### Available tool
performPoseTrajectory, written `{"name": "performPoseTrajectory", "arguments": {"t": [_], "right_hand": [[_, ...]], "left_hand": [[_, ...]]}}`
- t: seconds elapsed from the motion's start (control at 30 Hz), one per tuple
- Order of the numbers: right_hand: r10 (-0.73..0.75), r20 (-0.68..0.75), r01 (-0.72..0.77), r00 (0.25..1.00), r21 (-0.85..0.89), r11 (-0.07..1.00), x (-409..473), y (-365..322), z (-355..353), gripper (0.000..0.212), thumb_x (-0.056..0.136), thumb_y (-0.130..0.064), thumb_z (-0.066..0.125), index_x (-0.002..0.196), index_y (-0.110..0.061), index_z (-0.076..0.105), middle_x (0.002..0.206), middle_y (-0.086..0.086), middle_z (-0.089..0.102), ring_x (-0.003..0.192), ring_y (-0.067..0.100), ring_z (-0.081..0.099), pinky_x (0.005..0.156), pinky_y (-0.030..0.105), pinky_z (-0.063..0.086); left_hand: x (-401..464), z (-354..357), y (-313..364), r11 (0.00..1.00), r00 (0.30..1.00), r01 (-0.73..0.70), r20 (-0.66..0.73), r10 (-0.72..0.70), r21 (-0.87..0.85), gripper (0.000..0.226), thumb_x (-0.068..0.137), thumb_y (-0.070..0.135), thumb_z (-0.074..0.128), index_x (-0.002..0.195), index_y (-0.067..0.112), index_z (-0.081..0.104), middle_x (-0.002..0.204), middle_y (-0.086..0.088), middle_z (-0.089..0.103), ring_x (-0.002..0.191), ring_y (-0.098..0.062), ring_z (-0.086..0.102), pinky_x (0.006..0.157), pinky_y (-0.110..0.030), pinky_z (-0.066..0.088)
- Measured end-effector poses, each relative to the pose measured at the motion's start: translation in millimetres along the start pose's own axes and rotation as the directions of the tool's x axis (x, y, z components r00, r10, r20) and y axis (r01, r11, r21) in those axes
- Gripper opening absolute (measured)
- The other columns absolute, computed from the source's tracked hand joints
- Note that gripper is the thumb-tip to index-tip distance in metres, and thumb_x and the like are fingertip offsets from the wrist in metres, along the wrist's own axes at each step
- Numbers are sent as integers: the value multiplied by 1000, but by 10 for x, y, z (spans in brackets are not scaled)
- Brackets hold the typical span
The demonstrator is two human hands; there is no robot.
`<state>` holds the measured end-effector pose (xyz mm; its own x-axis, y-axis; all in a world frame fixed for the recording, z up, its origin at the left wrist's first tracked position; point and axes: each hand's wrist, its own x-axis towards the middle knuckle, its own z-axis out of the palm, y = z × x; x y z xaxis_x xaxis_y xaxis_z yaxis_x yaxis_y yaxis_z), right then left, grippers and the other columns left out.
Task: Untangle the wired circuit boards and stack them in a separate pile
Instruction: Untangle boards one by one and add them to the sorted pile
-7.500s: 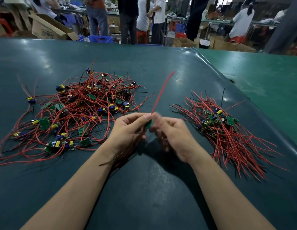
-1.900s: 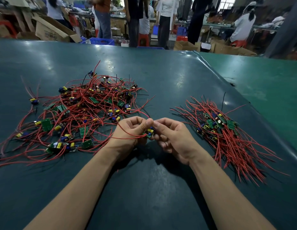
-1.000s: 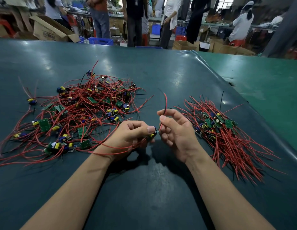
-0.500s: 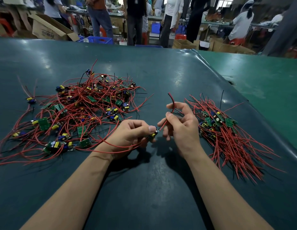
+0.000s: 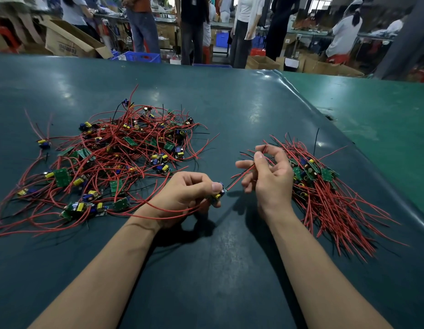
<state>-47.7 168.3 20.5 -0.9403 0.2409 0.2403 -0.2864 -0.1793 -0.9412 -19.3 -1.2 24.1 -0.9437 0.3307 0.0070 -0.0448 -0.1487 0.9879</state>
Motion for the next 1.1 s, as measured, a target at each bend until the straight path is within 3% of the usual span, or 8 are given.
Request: {"name": "performPoseTrajectory", "arguments": {"t": [0.27,0.53,0.63,0.73,0.83,0.9,0.97,1.1], "right_hand": [[-21,-85,21,996,5,1000,-9,-1,4,20,102,-7,44,101,-25,53,63,10,71,32,15,50,33,18,36],[-15,-165,21,986,34,999,31,9,-23,8,101,-10,51,94,-13,53,76,5,74,37,12,55,32,17,35],[33,-196,-17,980,83,996,59,-14,-54,15,103,-19,50,91,-9,52,75,7,74,36,13,56,31,17,36],[192,-108,-180,975,114,977,40,-41,-33,29,100,-44,47,103,-16,52,89,9,69,41,13,58,32,18,39],[436,179,-447,882,21,894,-37,-62,30,69,79,-71,46,116,-14,58,66,0,61,39,9,47,34,15,31],[455,372,-457,809,-89,885,-119,-59,50,48,79,-59,58,99,-17,71,58,-4,51,39,6,37,38,13,22],[412,439,-421,799,-82,904,-155,-56,52,18,88,-33,65,82,-20,75,54,-6,44,40,4,32,42,14,15],[359,359,-380,862,-15,925,-121,-72,24,18,91,-19,64,78,-15,77,51,-6,45,39,4,31,35,12,21]], "left_hand": [[7,-3,-8,1000,1000,-1,12,1,-7,19,73,16,69,54,17,67,52,-5,62,68,-25,50,42,-19,38],[10,-32,-27,999,1000,-4,10,5,-48,21,72,12,67,52,16,63,50,-5,58,48,-17,62,38,-18,37],[18,-39,-20,991,1000,10,-17,-12,-131,21,72,11,65,51,14,61,49,-4,56,44,-14,61,38,-16,38],[58,-34,-20,974,994,-13,-112,-13,-226,21,73,14,65,52,16,62,52,-2,56,47,-11,59,41,-17,39],[74,-30,-28,975,986,-43,-168,6,-218,24,73,14,71,51,18,63,54,1,58,52,-13,58,43,-19,37],[66,-14,-30,978,988,-45,-152,14,-204,22,71,14,76,52,18,65,57,2,60,52,-12,59,42,-19,38],[57,2,-30,980,990,-49,-138,22,-193,18,71,18,70,53,16,66,60,2,64,52,-11,61,41,-18,39],[53,11,-30,990,993,-35,-113,20,-136,21,70,19,70,50,19,65,54,0,61,53,-16,58,42,-19,39]]}}
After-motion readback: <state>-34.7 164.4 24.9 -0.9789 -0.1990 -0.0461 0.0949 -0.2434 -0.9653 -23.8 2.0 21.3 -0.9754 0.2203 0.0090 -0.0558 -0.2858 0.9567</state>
